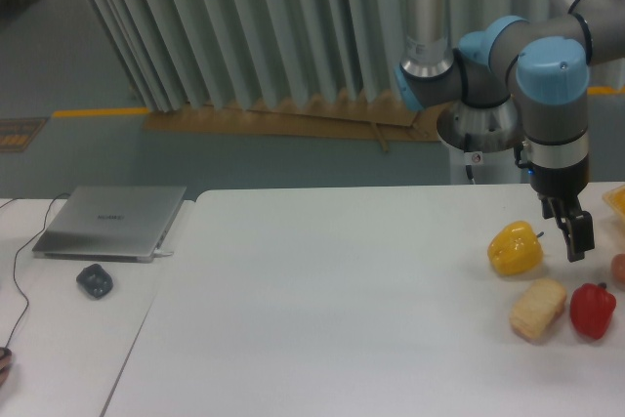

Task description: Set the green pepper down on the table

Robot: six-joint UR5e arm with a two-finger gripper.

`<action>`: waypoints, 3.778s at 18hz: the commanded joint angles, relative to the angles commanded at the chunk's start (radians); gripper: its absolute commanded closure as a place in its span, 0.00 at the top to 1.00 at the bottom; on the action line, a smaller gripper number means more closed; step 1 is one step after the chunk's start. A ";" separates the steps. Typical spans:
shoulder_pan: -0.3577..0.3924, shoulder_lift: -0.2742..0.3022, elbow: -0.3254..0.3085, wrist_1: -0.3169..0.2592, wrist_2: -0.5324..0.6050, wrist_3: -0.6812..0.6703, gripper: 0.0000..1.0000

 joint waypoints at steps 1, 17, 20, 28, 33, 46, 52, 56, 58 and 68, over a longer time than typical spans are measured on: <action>0.002 0.000 0.002 0.000 0.000 0.000 1.00; 0.179 -0.003 -0.005 0.101 -0.067 -0.064 1.00; 0.212 -0.008 0.000 0.101 -0.066 -0.068 1.00; 0.307 -0.058 0.015 0.101 -0.061 -0.063 1.00; 0.367 -0.097 0.025 0.116 -0.066 0.047 1.00; 0.400 -0.163 0.051 0.141 -0.149 0.043 1.00; 0.448 -0.161 0.045 0.152 -0.147 -0.028 1.00; 0.479 -0.182 0.035 0.161 -0.146 -0.028 1.00; 0.479 -0.193 0.035 0.167 -0.143 -0.026 1.00; 0.439 -0.221 0.040 0.167 -0.124 -0.040 1.00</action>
